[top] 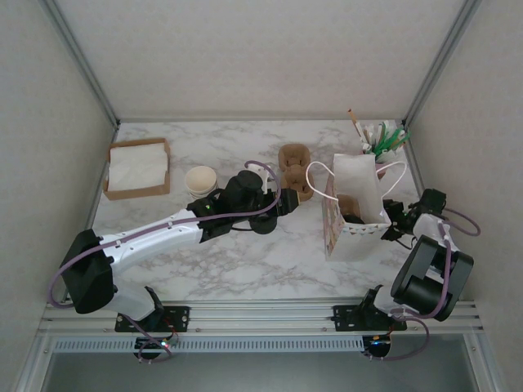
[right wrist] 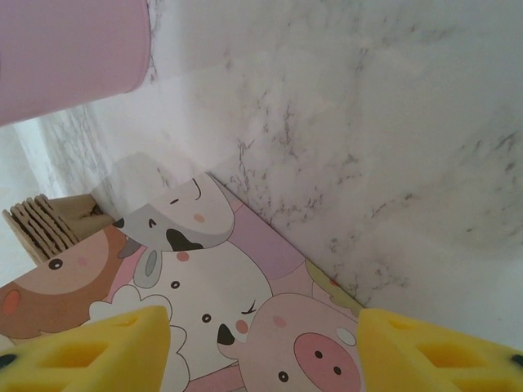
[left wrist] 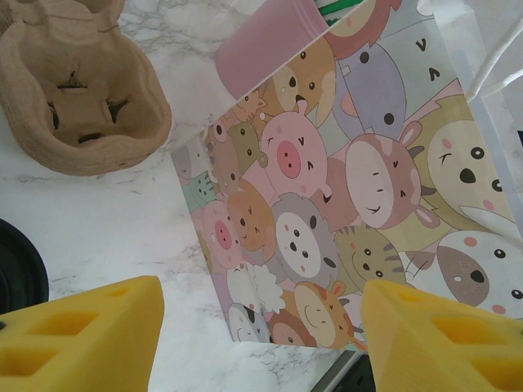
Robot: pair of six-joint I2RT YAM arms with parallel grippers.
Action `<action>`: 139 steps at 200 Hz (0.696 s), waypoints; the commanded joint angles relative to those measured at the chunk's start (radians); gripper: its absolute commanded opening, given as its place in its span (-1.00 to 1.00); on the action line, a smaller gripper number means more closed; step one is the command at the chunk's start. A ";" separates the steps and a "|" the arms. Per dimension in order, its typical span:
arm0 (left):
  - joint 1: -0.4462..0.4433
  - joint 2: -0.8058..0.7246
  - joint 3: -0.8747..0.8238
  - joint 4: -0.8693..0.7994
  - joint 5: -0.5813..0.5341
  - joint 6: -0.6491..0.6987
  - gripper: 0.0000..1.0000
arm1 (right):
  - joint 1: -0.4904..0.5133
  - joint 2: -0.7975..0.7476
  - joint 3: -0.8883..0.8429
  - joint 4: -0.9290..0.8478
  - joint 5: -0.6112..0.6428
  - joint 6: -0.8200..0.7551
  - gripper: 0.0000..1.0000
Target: Pack the takeout coffee
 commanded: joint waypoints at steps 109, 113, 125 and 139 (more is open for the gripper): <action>-0.007 0.020 -0.013 0.027 0.018 -0.018 0.28 | 0.097 0.054 -0.097 0.170 -0.027 0.152 0.20; -0.008 0.020 -0.013 0.027 0.016 -0.019 0.28 | 0.103 0.058 -0.099 0.175 -0.027 0.156 0.20; -0.008 0.019 -0.014 0.027 0.016 -0.019 0.28 | 0.121 0.065 -0.102 0.187 -0.021 0.168 0.20; -0.008 0.017 -0.016 0.027 0.015 -0.020 0.27 | 0.141 0.068 -0.108 0.199 -0.008 0.180 0.20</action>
